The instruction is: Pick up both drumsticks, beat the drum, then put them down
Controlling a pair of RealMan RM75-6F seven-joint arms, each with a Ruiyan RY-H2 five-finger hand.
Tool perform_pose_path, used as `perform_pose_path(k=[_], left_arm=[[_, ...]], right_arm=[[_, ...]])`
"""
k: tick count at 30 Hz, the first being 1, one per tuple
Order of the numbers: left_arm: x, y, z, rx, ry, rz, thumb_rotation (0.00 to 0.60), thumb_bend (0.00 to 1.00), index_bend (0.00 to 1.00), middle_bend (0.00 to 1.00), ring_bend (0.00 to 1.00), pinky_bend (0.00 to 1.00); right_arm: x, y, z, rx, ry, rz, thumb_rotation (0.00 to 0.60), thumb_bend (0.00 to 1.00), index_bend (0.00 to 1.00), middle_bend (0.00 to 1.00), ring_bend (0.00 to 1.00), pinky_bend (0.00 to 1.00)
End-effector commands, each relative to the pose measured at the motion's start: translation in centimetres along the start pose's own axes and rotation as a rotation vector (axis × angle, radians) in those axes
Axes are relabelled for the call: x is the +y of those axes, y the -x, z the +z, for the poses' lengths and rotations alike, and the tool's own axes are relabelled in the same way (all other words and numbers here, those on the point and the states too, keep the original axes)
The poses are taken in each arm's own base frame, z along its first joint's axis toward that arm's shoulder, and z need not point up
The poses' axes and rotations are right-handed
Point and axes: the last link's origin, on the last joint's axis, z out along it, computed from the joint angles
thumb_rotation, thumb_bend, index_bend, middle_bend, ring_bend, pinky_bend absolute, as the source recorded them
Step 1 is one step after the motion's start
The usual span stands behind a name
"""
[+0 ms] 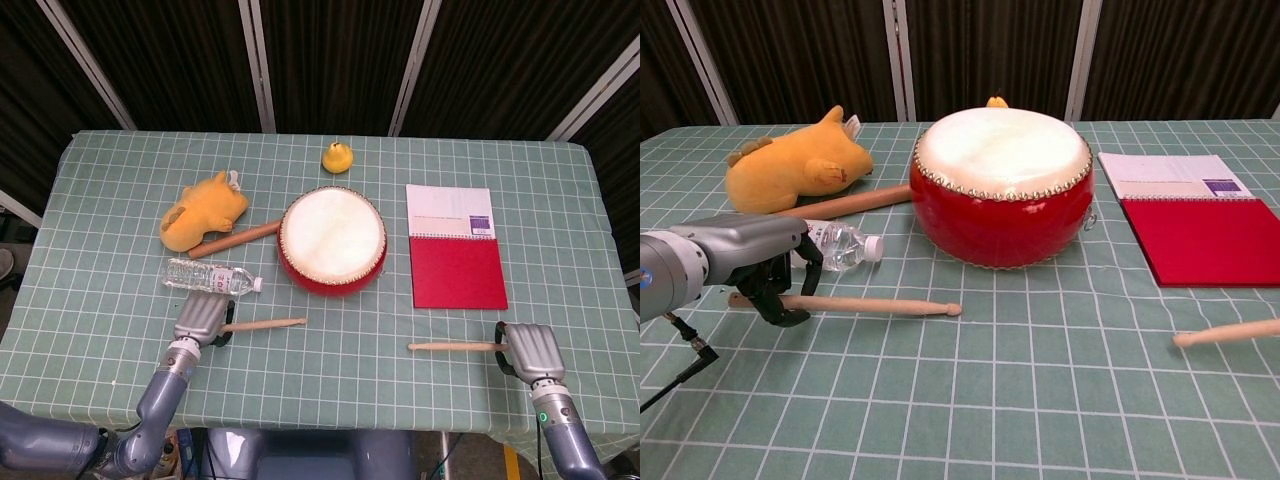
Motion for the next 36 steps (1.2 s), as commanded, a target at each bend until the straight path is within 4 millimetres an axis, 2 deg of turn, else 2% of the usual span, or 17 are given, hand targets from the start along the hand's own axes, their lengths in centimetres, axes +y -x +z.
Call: perform_pose_path(k=[1,4,6,10,16,19,23,30,33,34,36], left_arm=[[-0.1,0.0,0.0,0.010,0.003,0.015,0.600,0.45,0.57,1.00,1.00,1.00],[-0.5,-0.2,-0.1,0.026,-0.002,0.050,0.600,0.39,0.51,0.93,0.95,1.00],[-1.0,-0.4,-0.2,0.031,-0.021,0.084,0.600,0.38,0.47,0.84,0.88,1.00],[-1.7,-0.9,-0.6,0.033,-0.042,0.127,0.600,0.36,0.40,0.74,0.80,0.93],[-3.2,-1.7,-1.4,0.033,-0.066,0.134,0.600,0.32,0.32,0.63,0.68,0.77],[-4.0,-2.3,-2.1,0.045,-0.076,0.126,0.600,0.32,0.30,0.57,0.63,0.72],[-4.9,-3.0,-2.9,0.073,-0.082,0.089,0.600,0.32,0.26,0.43,0.50,0.58],[-7.6,-4.5,-6.5,0.205,-0.033,-0.047,0.600,0.29,0.19,0.23,0.28,0.36],[-9.9,-4.4,-8.6,0.272,-0.023,-0.062,0.600,0.20,0.16,0.15,0.20,0.30],[-10.9,-4.3,-9.5,0.292,-0.028,-0.055,0.600,0.18,0.15,0.13,0.18,0.28],[-12.7,-3.9,-11.0,0.335,-0.038,-0.039,0.600,0.14,0.13,0.06,0.13,0.16]], right_arm=[[0.1,0.1,0.0,0.000,0.004,-0.006,0.600,0.63,0.93,1.00,1.00,1.00],[0.4,0.5,0.0,-0.025,0.025,-0.022,0.600,0.60,0.69,0.99,1.00,0.97],[0.7,1.0,0.0,-0.070,0.049,-0.030,0.600,0.56,0.60,0.97,1.00,0.93],[1.1,1.4,-0.1,-0.147,0.081,-0.070,0.600,0.48,0.40,0.89,0.98,0.84],[1.0,1.2,-0.2,-0.163,0.095,-0.098,0.600,0.42,0.23,0.77,0.87,0.71],[1.0,1.3,-0.4,-0.167,0.100,-0.106,0.600,0.41,0.19,0.68,0.79,0.63],[1.0,1.1,-0.5,-0.161,0.102,-0.114,0.600,0.41,0.16,0.60,0.71,0.54],[1.1,-1.2,-1.3,-0.037,0.087,-0.046,0.600,0.40,0.16,0.47,0.55,0.37],[1.3,-3.4,-2.2,0.117,0.044,0.062,0.600,0.40,0.16,0.38,0.40,0.31],[1.6,-4.0,-2.6,0.167,0.027,0.094,0.600,0.39,0.14,0.30,0.30,0.27],[2.3,-4.9,-3.4,0.254,-0.003,0.137,0.600,0.36,0.06,0.15,0.14,0.19]])
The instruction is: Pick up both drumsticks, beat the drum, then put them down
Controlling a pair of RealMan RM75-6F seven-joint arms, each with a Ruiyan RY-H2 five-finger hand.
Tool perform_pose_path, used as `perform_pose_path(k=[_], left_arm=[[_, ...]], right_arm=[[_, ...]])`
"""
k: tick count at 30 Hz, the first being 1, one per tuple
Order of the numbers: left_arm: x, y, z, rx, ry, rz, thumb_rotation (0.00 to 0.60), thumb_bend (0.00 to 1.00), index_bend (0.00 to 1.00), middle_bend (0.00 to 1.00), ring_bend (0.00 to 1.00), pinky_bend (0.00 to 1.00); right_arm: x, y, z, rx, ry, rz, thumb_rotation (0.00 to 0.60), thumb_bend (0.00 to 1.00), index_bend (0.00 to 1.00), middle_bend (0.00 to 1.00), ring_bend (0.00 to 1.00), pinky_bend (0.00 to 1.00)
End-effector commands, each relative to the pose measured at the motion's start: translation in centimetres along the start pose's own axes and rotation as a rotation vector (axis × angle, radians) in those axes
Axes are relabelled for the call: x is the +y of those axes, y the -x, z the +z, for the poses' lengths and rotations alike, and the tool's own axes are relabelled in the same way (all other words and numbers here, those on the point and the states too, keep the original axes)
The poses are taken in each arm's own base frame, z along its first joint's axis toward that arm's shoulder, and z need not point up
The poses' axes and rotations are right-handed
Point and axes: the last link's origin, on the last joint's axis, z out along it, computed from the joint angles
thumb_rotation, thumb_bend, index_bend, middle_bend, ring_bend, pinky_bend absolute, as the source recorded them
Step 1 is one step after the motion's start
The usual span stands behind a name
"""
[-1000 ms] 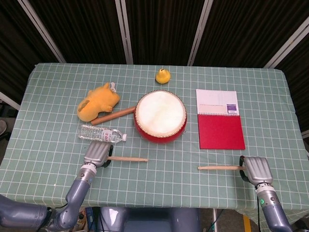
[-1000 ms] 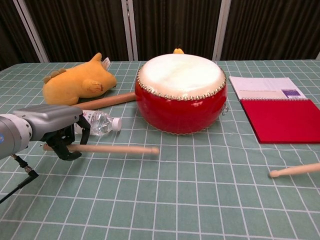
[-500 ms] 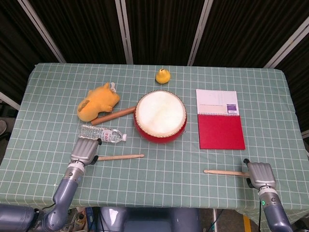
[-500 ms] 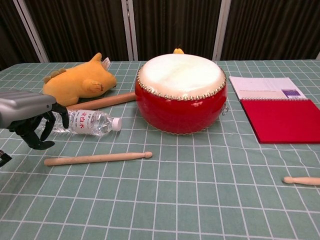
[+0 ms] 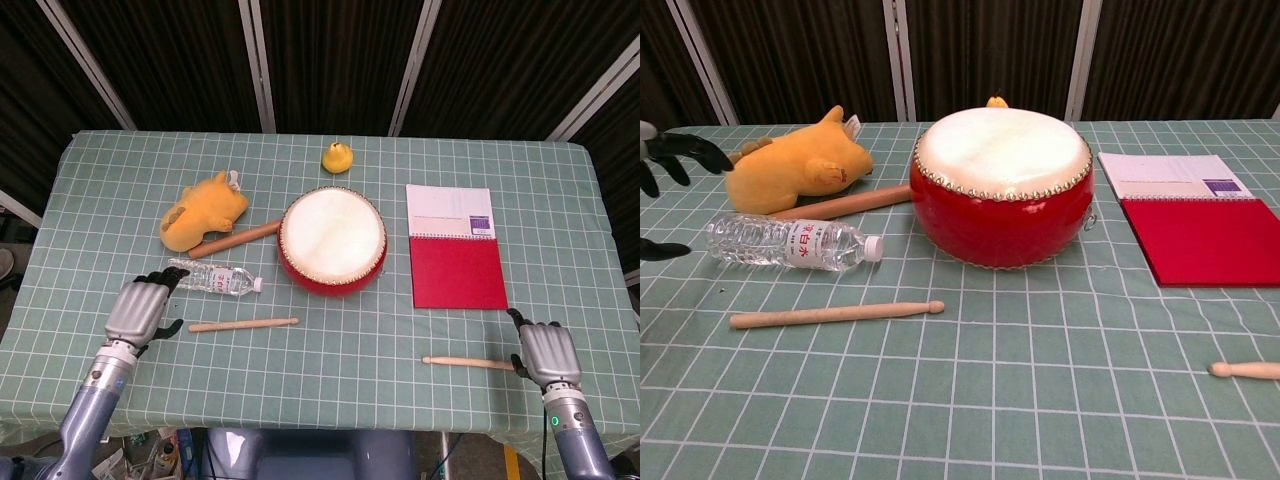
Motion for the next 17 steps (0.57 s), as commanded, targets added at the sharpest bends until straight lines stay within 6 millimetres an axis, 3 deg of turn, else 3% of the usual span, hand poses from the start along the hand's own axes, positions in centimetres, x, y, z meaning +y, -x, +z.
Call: perform_pose_path(k=[1,3,7,17], left_arm=[[-5.3,-0.4,-4.7,0.103,-0.030,0.007,0.600,0.13,0.12,0.04,0.11,0.12],[-7.0,-0.2,-6.1,0.139,-0.043,0.014,0.600,0.10,0.06,0.00,0.04,0.04],[-8.9,0.3,-8.0,0.164,-0.061,0.005,0.600,0.05,0.00,0.00,0.00,0.00],[-11.0,1.0,-11.0,0.220,-0.092,0.073,0.600,0.04,0.00,0.00,0.00,0.00]], right_arm=[[1.8,-2.9,-1.8,0.218,-0.060,0.128,0.600,0.34,0.02,0.07,0.06,0.14],[2.6,-3.1,-2.5,0.256,-0.069,0.135,0.600,0.31,0.00,0.01,0.01,0.08],[4.0,-2.3,-3.6,0.267,-0.065,0.125,0.600,0.26,0.00,0.00,0.00,0.00],[5.8,-1.7,-5.1,0.363,-0.071,0.105,0.600,0.25,0.00,0.00,0.00,0.00]])
